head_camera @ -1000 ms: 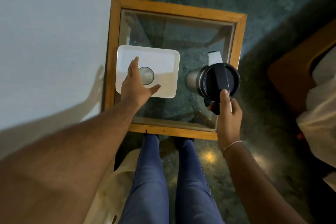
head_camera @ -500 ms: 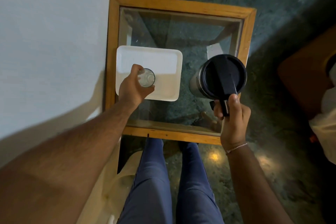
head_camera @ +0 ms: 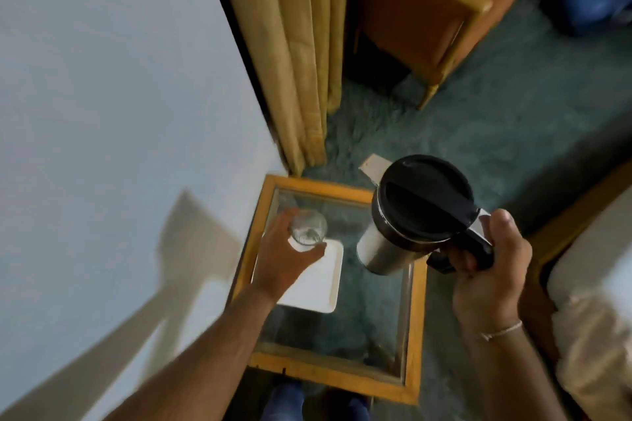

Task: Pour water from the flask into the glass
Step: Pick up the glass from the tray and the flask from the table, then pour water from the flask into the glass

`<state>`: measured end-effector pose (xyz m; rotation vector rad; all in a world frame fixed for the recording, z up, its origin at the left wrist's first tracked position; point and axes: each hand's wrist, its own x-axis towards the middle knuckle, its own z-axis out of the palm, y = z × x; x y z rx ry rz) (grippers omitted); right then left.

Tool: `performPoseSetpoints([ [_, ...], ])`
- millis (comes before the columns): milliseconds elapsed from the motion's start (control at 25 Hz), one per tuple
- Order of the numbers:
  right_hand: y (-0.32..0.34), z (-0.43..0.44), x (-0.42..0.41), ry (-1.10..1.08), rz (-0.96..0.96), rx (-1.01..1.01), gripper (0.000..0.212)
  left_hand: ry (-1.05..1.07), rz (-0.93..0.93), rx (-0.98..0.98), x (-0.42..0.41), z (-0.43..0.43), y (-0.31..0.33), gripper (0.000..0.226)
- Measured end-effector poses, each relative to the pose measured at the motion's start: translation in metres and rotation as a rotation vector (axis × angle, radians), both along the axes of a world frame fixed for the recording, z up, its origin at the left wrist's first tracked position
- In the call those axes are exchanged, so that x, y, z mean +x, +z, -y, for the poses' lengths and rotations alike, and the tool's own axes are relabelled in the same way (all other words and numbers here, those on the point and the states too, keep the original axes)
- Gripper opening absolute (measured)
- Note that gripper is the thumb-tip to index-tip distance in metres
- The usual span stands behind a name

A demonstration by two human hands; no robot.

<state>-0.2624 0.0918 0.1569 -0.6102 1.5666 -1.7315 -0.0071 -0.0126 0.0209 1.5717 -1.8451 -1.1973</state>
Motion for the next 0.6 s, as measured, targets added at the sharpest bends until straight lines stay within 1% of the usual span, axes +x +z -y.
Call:
performPoseSetpoints([
  [80,0.069,0.019,-0.013,0.010,0.008,-0.029,0.069,0.006,-0.061,-0.055,-0.014,0.015,0.066,0.067],
  [120,0.106,0.029,-0.021,0.020,-0.001,-0.030,0.069,0.001,-0.087,-0.097,-0.021,0.025,0.101,0.065],
  [200,0.172,0.047,-0.037,0.045,-0.001,-0.014,0.061,-0.012,-0.114,-0.181,-0.037,0.045,0.166,0.064],
  [280,0.232,0.064,-0.051,0.053,-0.008,-0.011,0.058,-0.023,-0.169,-0.271,-0.052,0.064,0.228,0.063],
  [440,0.356,0.083,-0.071,0.084,-0.097,-0.084,0.050,-0.076,-0.252,-0.433,-0.075,0.095,0.351,0.067],
  [520,0.420,0.087,-0.079,0.151,-0.163,-0.093,0.055,-0.108,-0.273,-0.499,-0.084,0.103,0.411,0.068],
  [600,0.475,0.094,-0.085,0.186,-0.268,-0.050,0.057,-0.106,-0.278,-0.556,-0.093,0.111,0.460,0.073],
])
